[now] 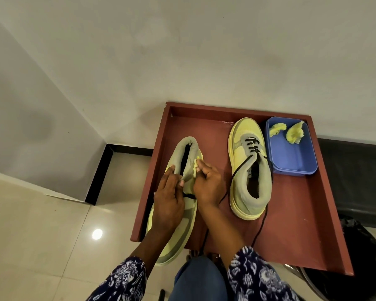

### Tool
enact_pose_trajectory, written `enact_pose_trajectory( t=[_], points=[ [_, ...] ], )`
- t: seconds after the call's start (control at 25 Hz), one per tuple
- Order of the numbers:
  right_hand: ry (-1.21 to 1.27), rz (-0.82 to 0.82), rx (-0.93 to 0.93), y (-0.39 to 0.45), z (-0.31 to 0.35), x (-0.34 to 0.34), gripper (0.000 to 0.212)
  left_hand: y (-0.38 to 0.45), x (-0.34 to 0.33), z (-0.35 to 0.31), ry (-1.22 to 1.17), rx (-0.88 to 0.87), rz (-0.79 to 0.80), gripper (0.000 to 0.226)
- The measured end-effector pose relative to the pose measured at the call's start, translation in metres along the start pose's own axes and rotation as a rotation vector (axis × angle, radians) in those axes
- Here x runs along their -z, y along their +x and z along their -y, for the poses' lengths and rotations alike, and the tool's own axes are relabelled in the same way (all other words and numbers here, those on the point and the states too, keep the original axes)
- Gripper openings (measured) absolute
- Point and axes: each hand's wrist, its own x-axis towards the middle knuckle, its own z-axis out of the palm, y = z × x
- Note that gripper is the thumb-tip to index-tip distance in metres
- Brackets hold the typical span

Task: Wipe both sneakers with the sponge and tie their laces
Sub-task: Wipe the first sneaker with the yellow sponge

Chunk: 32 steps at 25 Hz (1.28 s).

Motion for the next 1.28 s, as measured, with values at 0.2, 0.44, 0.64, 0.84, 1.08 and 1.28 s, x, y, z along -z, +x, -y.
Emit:
enact_pose_trajectory(
  t=[0.2, 0.44, 0.64, 0.84, 1.08, 1.28],
  points=[
    [-0.136, 0.160, 0.008, 0.051, 0.009, -0.005, 0.033, -0.001, -0.001, 0.001, -0.015, -0.037, -0.016, 0.015],
    [0.047, 0.076, -0.040, 0.042, 0.017, -0.003, 0.034, -0.002, -0.003, 0.001, 0.017, -0.006, -0.013, 0.017],
    [0.138, -0.098, 0.005, -0.023, 0.003, 0.001, 0.023, -0.003, -0.002, -0.005, -0.004, 0.070, 0.000, 0.028],
    [0.144, -0.047, 0.019, -0.038, -0.011, -0.006, 0.024, -0.004, -0.002, -0.005, -0.013, 0.087, 0.007, 0.032],
    [-0.025, 0.004, -0.027, 0.000, 0.002, -0.001, 0.027, -0.004, -0.002, -0.003, 0.000, 0.061, 0.005, 0.028],
    [-0.153, 0.127, -0.021, 0.039, 0.005, -0.002, 0.030, -0.002, -0.003, 0.001, 0.006, 0.035, -0.018, 0.021]
  ],
)
